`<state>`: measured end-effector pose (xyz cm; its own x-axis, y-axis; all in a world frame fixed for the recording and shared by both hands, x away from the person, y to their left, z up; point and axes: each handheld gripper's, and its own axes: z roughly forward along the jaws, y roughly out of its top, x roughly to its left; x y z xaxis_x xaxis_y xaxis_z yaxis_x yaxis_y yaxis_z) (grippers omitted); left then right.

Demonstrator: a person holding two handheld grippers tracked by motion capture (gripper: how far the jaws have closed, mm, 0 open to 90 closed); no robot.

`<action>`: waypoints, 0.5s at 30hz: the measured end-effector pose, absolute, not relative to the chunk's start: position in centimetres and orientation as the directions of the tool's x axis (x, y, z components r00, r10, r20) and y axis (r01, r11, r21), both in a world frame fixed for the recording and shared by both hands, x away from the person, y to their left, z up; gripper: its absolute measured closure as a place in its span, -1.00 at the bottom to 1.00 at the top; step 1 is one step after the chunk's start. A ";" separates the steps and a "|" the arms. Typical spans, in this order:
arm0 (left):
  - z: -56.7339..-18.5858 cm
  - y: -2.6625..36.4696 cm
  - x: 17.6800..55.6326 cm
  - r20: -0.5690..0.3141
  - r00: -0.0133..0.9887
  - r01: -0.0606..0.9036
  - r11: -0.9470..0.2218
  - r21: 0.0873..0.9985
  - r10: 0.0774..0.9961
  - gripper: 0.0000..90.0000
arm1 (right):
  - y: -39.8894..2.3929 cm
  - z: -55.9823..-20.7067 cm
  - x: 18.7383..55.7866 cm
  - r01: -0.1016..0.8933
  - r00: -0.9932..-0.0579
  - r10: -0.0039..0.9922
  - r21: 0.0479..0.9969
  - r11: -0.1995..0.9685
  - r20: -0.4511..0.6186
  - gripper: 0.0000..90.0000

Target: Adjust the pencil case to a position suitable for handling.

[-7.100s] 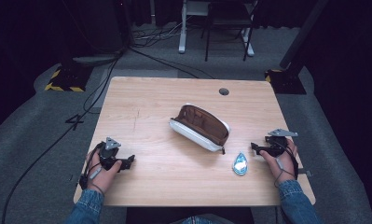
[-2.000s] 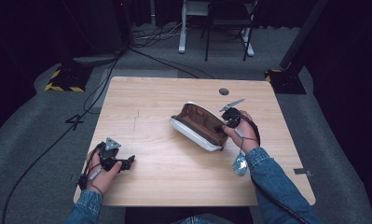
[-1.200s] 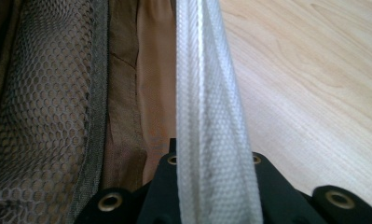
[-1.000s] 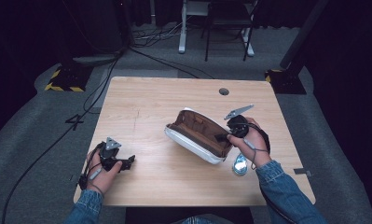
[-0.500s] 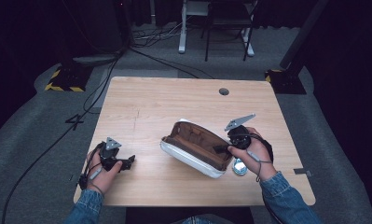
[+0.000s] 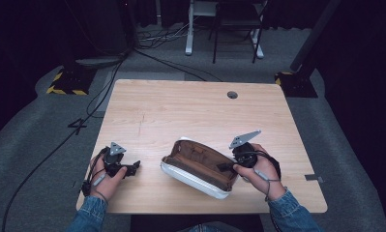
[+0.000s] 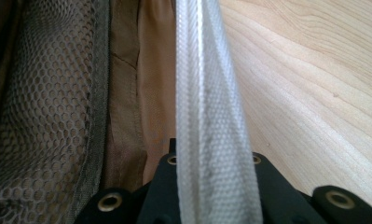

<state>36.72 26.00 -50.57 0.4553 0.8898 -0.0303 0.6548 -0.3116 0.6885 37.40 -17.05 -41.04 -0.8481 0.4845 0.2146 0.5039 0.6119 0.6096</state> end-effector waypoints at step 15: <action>-50.6 26.0 36.7 -0.030 0.457 0.654 -0.313 0.689 0.889 -0.77 | -16.2 -42.5 36.6 0.490 -0.865 0.450 0.571 0.659 0.222 0.94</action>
<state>36.74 25.98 -50.57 0.4570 0.8889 -0.0304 0.6537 -0.3125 0.6892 36.57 -16.19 -42.46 -0.8648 0.4504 0.2219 0.4897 0.6589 0.5710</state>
